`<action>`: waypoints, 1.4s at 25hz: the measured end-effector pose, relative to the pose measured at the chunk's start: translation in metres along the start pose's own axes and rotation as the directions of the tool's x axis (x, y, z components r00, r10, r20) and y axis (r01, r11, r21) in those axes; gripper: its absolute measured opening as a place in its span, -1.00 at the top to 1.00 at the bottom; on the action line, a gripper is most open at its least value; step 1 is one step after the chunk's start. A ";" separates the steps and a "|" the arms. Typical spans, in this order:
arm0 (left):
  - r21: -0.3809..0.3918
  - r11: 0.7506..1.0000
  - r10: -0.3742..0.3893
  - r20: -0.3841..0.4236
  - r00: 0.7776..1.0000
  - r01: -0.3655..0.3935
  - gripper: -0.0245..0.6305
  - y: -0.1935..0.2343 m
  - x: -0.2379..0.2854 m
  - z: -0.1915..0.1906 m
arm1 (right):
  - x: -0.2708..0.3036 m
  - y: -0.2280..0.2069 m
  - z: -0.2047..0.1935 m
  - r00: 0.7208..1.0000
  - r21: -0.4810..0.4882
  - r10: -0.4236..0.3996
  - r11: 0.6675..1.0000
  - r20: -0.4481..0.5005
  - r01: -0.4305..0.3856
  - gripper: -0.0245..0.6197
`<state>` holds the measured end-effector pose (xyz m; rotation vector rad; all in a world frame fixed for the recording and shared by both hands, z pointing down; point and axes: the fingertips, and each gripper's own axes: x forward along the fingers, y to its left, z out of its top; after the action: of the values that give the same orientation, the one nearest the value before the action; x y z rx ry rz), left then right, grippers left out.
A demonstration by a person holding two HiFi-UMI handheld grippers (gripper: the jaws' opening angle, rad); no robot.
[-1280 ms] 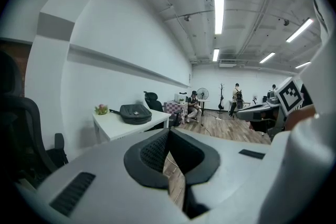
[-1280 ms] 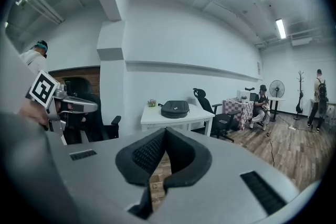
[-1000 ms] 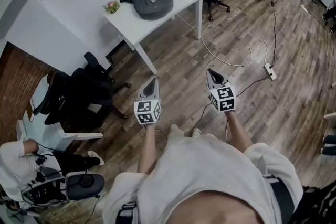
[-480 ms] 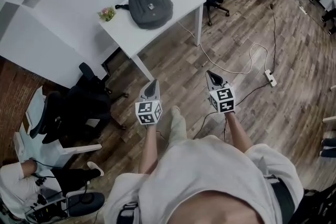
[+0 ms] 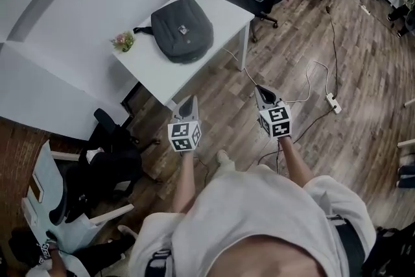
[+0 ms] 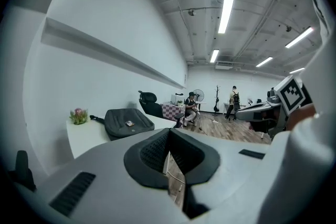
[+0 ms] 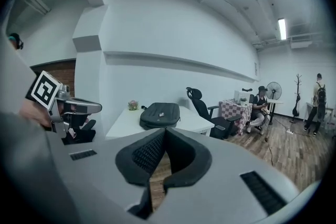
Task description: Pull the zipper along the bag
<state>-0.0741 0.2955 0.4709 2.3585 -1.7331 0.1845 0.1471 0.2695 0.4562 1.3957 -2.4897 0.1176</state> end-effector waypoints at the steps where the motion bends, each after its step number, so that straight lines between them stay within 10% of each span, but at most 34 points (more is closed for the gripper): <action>1: 0.002 1.000 -0.006 0.001 1.000 0.006 0.85 0.009 0.010 0.004 | 0.012 -0.002 0.005 1.000 0.000 -0.006 1.000 0.003 0.006 0.89; 35: 0.026 0.996 -0.083 -0.082 0.993 0.085 0.85 0.127 0.235 0.026 | 0.248 -0.076 0.034 0.999 0.033 -0.016 0.999 -0.036 0.018 0.89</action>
<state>-0.1250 0.0344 0.5097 2.4041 -1.6024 0.2900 0.0824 0.0175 0.4889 1.4150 -2.4571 0.1795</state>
